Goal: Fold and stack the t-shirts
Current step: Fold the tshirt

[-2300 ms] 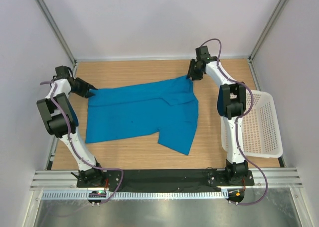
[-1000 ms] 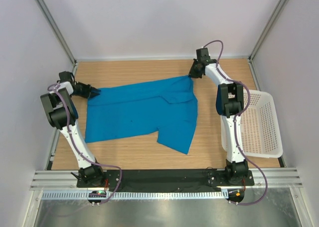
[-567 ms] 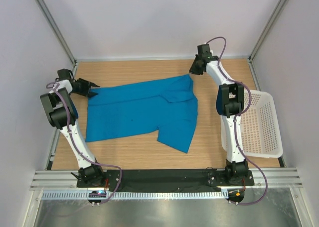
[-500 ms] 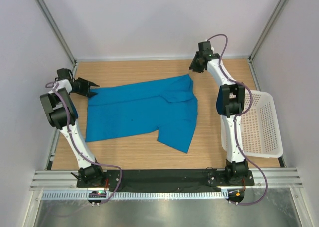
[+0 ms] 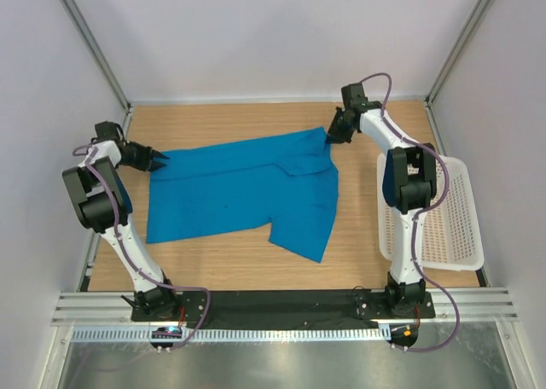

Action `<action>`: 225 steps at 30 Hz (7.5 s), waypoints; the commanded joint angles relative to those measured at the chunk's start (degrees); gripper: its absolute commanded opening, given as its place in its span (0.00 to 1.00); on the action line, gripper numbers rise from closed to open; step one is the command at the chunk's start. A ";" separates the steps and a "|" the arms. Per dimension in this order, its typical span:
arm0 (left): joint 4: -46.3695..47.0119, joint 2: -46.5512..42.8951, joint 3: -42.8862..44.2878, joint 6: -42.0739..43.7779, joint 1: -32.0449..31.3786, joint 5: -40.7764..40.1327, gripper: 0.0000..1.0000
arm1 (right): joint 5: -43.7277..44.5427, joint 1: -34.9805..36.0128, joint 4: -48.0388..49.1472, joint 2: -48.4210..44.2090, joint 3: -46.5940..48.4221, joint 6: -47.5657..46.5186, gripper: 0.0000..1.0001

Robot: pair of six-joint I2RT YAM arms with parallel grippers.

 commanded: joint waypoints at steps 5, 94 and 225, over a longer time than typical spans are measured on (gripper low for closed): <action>-2.27 4.04 -0.20 4.28 0.51 -3.03 0.27 | -5.01 1.10 5.72 -8.27 -13.54 1.08 0.01; -9.83 -18.99 -18.04 11.76 -11.62 -0.58 0.39 | -7.64 20.19 -20.76 -0.44 7.48 -8.25 0.38; -17.48 -25.40 -36.14 10.79 3.67 -30.72 0.00 | 8.80 19.12 -0.70 -36.67 -57.49 0.11 0.51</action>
